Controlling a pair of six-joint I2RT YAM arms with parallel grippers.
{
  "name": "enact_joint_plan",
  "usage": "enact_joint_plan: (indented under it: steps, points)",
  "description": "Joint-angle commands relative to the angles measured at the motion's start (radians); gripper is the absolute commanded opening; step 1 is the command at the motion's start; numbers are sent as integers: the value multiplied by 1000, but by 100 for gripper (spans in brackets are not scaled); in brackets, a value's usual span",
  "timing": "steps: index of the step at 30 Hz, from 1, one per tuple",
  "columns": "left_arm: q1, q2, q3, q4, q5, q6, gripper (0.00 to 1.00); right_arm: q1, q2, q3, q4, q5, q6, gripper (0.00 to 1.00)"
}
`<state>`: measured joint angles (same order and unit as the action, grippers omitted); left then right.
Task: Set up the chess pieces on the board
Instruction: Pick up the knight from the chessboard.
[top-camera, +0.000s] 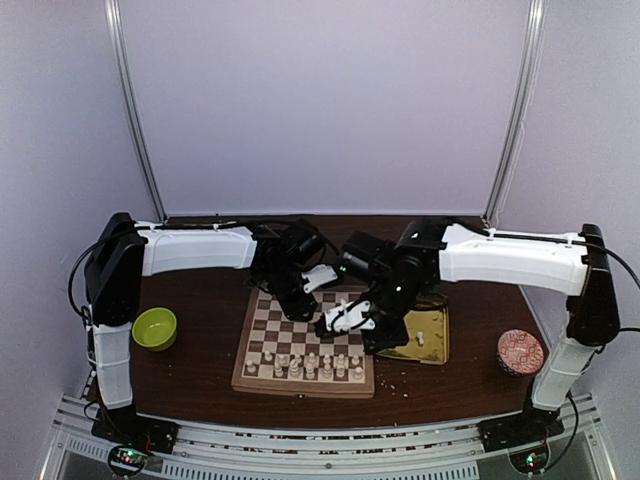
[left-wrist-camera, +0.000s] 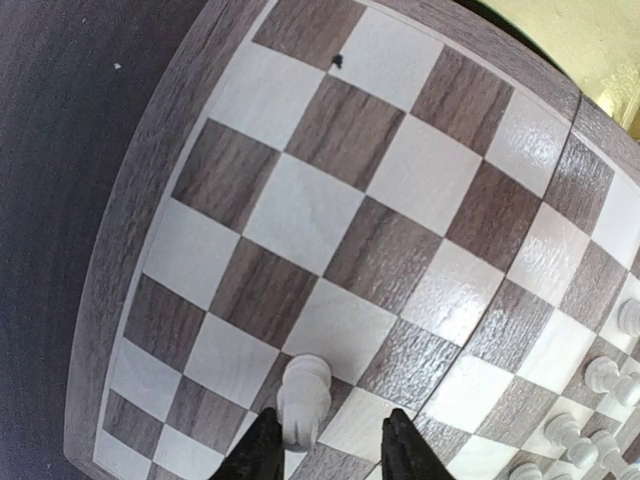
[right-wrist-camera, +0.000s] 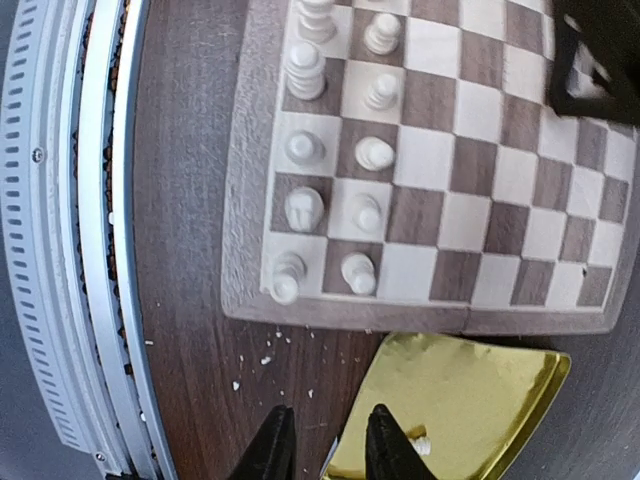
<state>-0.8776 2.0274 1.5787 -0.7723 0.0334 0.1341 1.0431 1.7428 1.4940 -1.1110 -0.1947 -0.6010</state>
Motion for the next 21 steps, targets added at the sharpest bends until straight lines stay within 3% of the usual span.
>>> enact_joint_plan:
  steps: [1,10,21]
  points:
    - [-4,-9,27,3,26,18,34,-122,-112,-92,-21,-158,-22,24]
    - [-4,6,38,3,50,20,24,-375,-180,-285,125,-385,-11,24]
    - [-5,10,58,-4,40,8,8,-400,-153,-290,157,-378,-5,24]
